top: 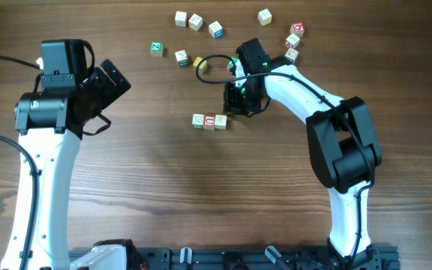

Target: Form a horizontal line

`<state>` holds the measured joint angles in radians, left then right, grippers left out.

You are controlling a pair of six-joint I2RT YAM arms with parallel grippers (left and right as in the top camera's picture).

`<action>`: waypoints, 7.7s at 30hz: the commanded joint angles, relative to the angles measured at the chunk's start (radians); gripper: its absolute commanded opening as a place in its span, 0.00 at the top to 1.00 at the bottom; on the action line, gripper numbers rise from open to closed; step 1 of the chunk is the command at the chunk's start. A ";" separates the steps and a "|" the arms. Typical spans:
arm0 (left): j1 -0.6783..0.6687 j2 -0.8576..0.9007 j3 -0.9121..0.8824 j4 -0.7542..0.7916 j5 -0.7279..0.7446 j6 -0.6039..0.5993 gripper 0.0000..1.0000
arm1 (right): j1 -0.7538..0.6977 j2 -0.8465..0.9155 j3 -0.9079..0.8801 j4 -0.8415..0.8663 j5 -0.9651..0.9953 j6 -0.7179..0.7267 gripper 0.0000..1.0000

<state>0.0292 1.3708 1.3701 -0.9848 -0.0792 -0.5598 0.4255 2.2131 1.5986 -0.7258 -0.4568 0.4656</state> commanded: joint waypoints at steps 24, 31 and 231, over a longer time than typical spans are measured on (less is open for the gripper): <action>0.002 0.006 0.008 0.000 0.011 -0.010 0.00 | 0.003 0.012 0.006 -0.008 -0.122 -0.076 0.95; 0.002 0.006 0.008 0.000 0.011 -0.010 0.00 | 0.003 0.012 0.006 -0.020 -0.121 -0.073 0.96; -0.209 0.752 -0.031 0.184 0.640 0.701 0.95 | 0.029 -0.076 -0.127 -0.014 0.016 0.008 0.95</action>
<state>-0.1543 2.1098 1.3472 -0.7902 0.5880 0.1440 0.4416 2.1464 1.4765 -0.7383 -0.4347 0.4770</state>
